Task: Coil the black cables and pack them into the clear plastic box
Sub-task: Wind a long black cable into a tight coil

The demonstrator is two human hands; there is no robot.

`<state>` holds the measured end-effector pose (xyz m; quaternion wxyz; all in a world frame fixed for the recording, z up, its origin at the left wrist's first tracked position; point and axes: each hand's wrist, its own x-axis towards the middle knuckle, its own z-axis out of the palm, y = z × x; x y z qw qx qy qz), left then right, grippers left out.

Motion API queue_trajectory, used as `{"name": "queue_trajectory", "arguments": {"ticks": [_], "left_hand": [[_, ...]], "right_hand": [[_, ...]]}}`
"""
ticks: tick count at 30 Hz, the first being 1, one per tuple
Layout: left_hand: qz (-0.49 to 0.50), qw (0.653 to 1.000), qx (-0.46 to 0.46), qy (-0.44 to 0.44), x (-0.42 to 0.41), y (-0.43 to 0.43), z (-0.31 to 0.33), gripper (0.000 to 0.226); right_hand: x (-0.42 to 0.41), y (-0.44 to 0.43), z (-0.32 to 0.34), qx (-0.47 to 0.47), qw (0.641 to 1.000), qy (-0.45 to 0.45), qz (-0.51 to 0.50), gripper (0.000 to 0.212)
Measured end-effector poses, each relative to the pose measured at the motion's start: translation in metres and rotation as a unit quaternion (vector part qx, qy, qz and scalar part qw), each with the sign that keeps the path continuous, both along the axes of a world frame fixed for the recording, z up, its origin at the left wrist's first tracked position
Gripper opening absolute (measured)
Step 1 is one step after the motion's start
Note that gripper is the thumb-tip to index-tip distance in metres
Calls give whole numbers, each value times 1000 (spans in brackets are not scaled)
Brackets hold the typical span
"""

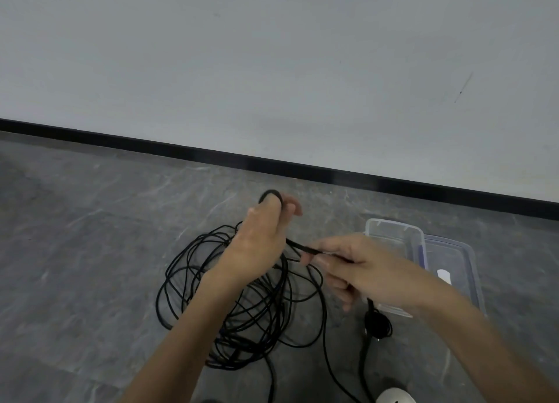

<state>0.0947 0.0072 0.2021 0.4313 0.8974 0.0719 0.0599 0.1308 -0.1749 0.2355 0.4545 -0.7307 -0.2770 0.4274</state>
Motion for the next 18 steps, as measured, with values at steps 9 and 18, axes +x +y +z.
{"name": "queue_trajectory", "arguments": {"ticks": [9,18], "left_hand": [[-147,961,-116,202,-9,-13,8,56],[-235,866,-339,281,-11,-25,26,55]], "right_hand": [[17,-14,-3,15,977,-213,-5,25],[35,-22,-10,39,925,-366,-90,32]]}}
